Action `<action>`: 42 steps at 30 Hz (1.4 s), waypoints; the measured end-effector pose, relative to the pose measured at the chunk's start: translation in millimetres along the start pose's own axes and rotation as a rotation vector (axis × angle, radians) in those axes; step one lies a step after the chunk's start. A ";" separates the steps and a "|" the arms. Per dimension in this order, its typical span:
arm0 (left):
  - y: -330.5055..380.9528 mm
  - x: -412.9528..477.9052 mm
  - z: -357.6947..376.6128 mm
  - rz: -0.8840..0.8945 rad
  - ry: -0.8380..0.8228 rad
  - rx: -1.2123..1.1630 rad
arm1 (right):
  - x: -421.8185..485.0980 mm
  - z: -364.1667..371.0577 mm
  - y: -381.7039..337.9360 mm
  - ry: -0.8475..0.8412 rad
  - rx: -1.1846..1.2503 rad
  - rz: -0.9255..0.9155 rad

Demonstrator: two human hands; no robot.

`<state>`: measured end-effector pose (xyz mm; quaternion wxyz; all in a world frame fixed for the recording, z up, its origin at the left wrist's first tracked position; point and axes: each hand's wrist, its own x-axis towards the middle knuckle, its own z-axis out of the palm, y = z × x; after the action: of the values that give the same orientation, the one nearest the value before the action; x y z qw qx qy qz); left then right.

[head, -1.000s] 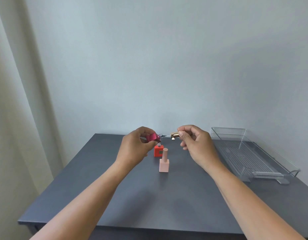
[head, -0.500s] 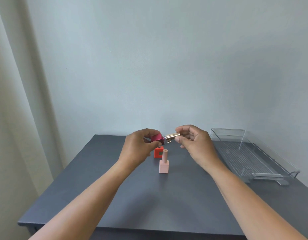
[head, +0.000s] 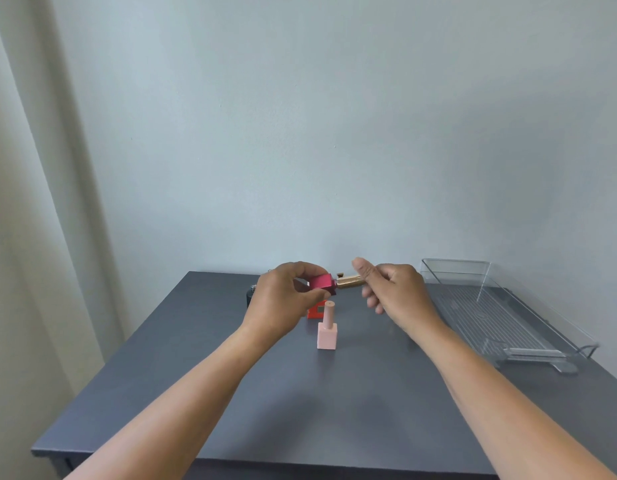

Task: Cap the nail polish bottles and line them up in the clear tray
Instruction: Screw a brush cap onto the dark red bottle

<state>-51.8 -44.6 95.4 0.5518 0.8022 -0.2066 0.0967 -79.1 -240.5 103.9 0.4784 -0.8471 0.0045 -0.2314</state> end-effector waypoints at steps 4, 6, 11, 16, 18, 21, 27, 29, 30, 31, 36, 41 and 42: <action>-0.8 0.5 -0.1 0.002 0.009 0.014 | 1.8 -4.2 1.8 -0.098 -0.114 0.055; -2.2 2.1 -0.7 -0.009 0.021 0.024 | 0.8 -5.7 2.6 -0.148 -0.092 0.036; -3.5 4.9 -1.9 -0.037 0.033 0.053 | 0.2 -5.3 8.0 -0.183 0.028 -0.072; -2.7 2.8 0.8 -0.019 0.023 0.053 | 0.6 -3.1 6.0 -0.134 0.061 -0.079; -2.2 1.5 1.8 -0.014 0.023 0.055 | -0.1 -2.9 4.6 -0.123 0.039 -0.076; -0.9 0.5 2.4 0.001 0.015 0.059 | -1.2 -2.6 1.6 -0.092 -0.025 -0.032; -2.3 2.0 -0.7 -0.010 0.021 0.060 | -1.4 -4.6 -4.9 -0.171 -0.131 -0.002; -3.8 2.2 -1.9 -0.020 0.026 0.075 | -1.5 -4.8 -2.8 -0.183 -0.103 -0.041; -4.3 2.1 -2.3 -0.024 0.028 0.083 | -1.3 -4.3 -1.4 -0.180 -0.078 -0.066; -4.7 2.1 -2.5 -0.028 0.029 0.088 | -1.0 -3.5 -0.2 -0.175 -0.054 -0.083; -3.4 0.7 -0.4 -0.022 0.031 0.092 | -1.0 -1.5 0.2 -0.146 -0.054 -0.103; -1.7 -0.6 1.4 0.008 0.024 0.111 | -0.2 0.7 2.7 -0.113 -0.199 -0.083; -1.7 -0.5 1.3 0.007 0.022 0.112 | 0.7 1.0 3.6 -0.118 -0.199 -0.067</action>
<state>-51.6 -45.1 93.3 0.5080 0.8300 -0.1974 0.1188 -77.3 -241.8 100.9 0.3834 -0.9022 -0.0290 -0.1953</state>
